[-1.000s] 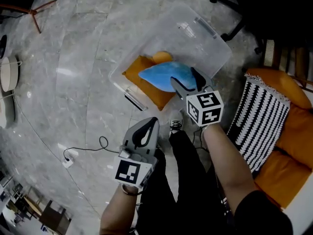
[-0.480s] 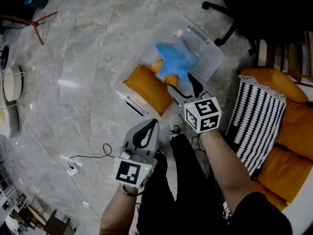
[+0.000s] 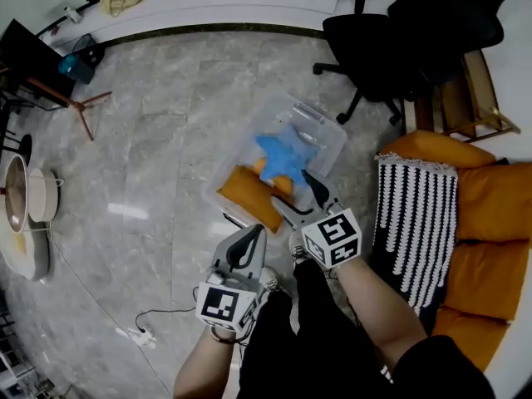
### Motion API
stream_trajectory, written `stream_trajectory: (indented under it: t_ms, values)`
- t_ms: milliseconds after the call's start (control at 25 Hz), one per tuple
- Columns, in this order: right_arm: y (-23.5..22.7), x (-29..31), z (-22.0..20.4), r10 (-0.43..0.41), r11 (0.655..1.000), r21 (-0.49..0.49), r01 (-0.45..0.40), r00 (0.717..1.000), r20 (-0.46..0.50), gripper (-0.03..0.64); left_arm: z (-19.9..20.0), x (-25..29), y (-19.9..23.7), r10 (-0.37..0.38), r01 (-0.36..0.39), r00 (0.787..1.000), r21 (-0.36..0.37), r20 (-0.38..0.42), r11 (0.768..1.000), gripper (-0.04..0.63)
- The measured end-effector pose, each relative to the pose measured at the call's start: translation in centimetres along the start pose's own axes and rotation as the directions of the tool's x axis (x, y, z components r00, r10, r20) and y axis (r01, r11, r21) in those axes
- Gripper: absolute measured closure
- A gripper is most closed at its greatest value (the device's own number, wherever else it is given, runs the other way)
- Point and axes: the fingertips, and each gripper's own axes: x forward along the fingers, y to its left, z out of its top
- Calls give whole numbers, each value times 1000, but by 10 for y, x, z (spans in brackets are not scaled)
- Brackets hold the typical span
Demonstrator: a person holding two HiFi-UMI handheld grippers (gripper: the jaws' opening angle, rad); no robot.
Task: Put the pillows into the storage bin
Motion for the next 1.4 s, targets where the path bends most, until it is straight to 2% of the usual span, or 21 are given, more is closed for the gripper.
stream_trajectory:
  t_ms: [200,360,600,680,720,840,960,1040,1120,1240,1400]
  values:
    - [26,-71,69,-76,997,-5,77,987,139,258,61,-41,-23,-41,37,995,48,88,998,589]
    - [52,-128,111,-124,990,-40,137,963,240,265,107,-72,-48,-114,96,981,117,160,989,588]
    - [57,-232,136,-253,956,-53,288,905,342,379,143,-81,-110,-272,235,942,194,196,952,588]
    - [51,-271,132,-319,934,-35,355,876,363,447,146,-80,-142,-342,301,921,217,188,929,588]
    - [48,-292,129,-360,918,-21,396,854,375,474,146,-80,-158,-377,333,908,230,182,914,588]
    - [40,-354,113,-476,862,39,505,782,402,614,140,-84,-203,-457,411,876,254,157,876,588]
    - [26,-409,96,-557,813,88,576,725,406,614,130,-79,-251,-523,484,848,269,91,832,588]
    - [16,-445,83,-595,787,115,607,695,403,614,121,-75,-286,-566,527,821,285,71,801,588]
    - [15,-481,66,-619,770,136,624,678,397,614,109,-79,-322,-595,554,800,292,72,780,588]
    - [28,-538,29,-642,751,141,645,666,379,615,83,-100,-379,-625,583,779,303,55,754,588]
    - [41,-606,-23,-657,743,146,653,671,345,615,45,-131,-445,-609,591,793,280,-29,757,588]
